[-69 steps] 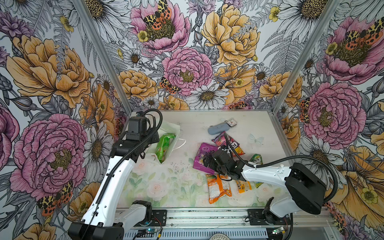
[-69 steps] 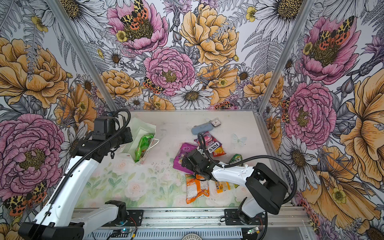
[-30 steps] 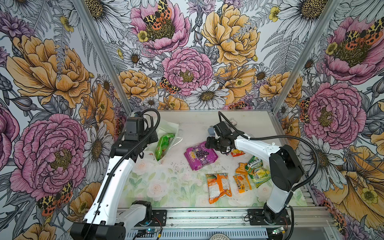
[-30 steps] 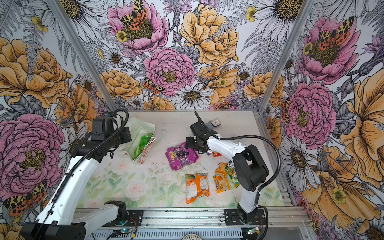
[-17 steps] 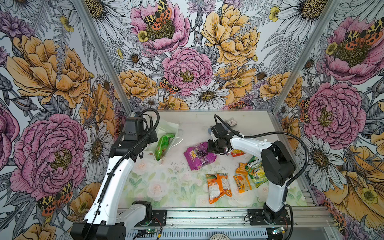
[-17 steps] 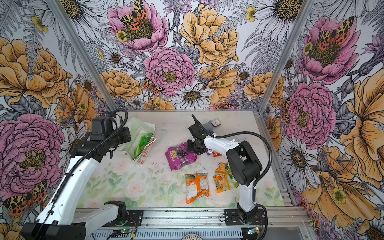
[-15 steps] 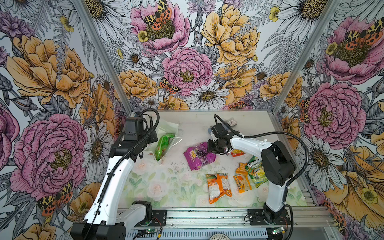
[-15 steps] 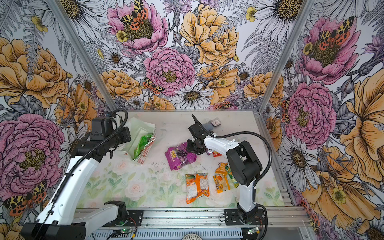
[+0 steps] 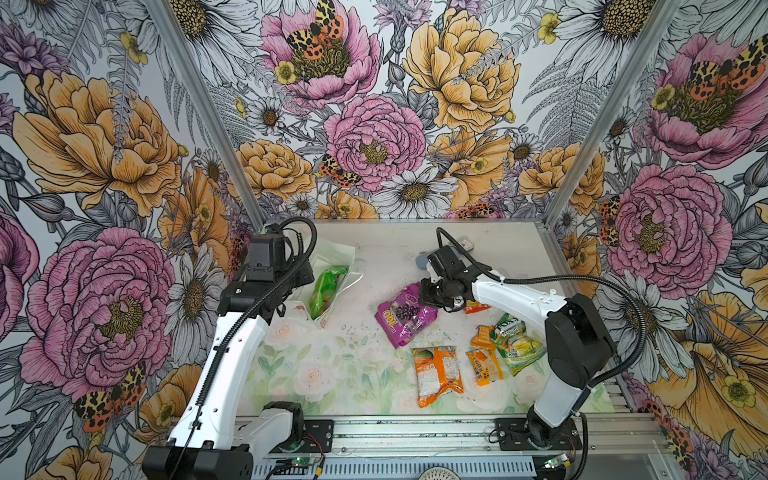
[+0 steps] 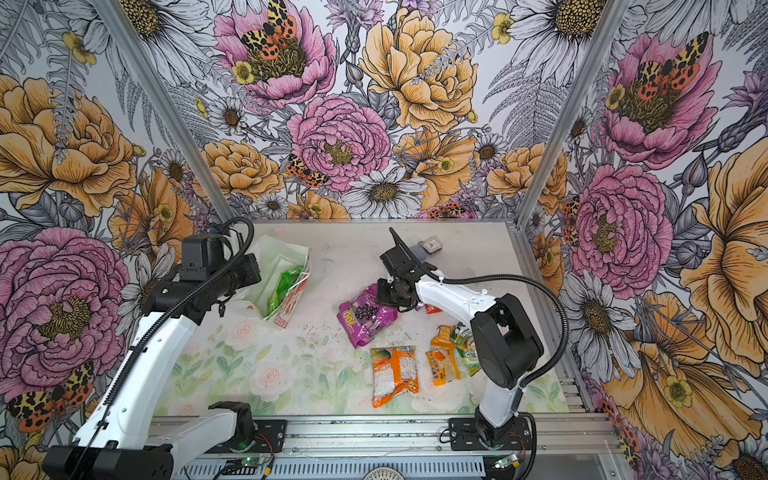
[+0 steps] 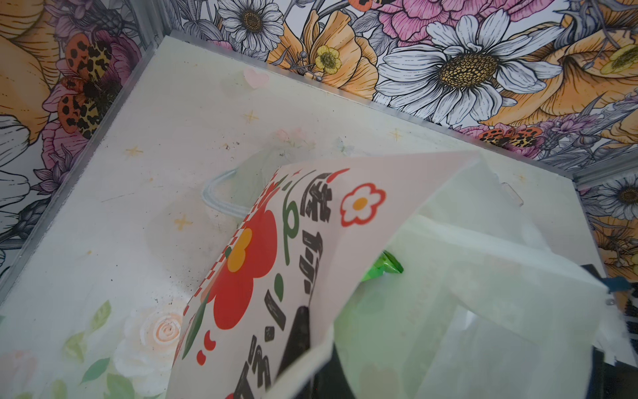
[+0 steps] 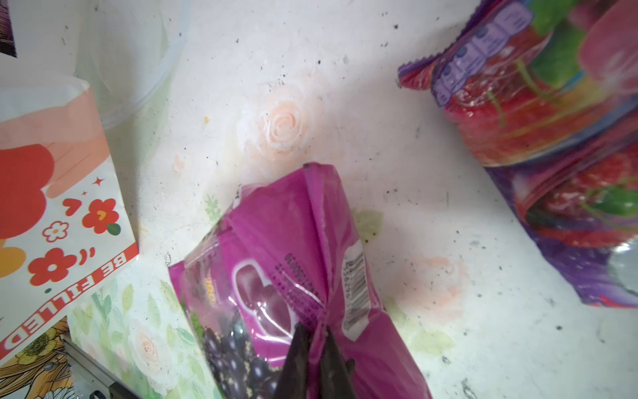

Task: Place the snacks into the paper bag
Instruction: 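Lift the purple candy bag with the right gripper and raise it upright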

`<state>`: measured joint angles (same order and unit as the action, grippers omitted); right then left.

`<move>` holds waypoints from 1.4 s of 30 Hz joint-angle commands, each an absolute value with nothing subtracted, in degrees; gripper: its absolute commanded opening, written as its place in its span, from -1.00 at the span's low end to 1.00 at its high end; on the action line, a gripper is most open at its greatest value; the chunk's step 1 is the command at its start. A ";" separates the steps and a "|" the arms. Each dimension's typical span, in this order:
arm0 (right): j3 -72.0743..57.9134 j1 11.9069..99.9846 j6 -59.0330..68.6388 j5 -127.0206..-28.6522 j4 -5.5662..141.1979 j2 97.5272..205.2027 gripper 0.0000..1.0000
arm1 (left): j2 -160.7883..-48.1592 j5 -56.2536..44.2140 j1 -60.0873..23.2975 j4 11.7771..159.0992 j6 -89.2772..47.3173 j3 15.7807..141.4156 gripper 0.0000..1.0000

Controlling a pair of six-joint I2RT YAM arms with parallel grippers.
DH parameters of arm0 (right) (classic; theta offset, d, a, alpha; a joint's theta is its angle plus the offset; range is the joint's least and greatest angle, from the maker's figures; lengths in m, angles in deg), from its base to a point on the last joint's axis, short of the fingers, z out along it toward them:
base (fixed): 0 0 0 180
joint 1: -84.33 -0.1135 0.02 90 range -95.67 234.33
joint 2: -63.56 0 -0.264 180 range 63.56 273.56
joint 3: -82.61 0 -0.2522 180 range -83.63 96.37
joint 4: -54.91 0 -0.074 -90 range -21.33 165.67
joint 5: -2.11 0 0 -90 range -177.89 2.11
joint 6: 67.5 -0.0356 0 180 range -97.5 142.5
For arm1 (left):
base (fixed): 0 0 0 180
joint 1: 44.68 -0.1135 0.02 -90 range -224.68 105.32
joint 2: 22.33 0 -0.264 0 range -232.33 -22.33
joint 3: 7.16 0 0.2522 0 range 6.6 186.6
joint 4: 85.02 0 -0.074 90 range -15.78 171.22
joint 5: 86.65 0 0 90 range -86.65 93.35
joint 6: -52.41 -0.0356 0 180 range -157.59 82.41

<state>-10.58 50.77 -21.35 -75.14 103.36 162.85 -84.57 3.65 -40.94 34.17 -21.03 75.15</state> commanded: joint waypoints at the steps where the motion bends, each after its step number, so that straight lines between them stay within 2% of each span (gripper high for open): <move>1: -11.81 50.48 -23.32 -77.69 102.95 157.99 -1.00 | -84.38 2.43 -42.13 35.54 -19.86 74.45 -1.00; 11: -17.64 50.54 -27.83 -84.17 102.09 147.25 -1.00 | -84.46 2.47 -42.56 35.78 -20.09 74.70 -1.00; 17: -19.87 50.58 -30.32 -84.75 99.03 143.15 -1.00 | -84.12 3.27 -43.01 35.35 -19.83 77.01 -1.00; 24: -23.93 50.58 -31.83 -90.37 94.77 136.29 -1.00 | -82.97 14.34 -38.35 31.66 -20.37 82.05 -1.00; 30: -27.23 50.57 -33.45 -91.40 90.69 133.40 -1.00 | -84.90 26.22 -31.18 28.22 -20.25 84.64 -1.00; 37: -29.26 50.58 -33.79 -90.78 88.92 131.98 -1.00 | -88.00 27.99 -27.19 26.64 -19.12 85.57 -1.00; 42: -29.98 50.51 -33.37 -90.70 88.61 129.58 -1.00 | -90.38 22.89 -26.07 26.30 -18.01 86.42 -1.00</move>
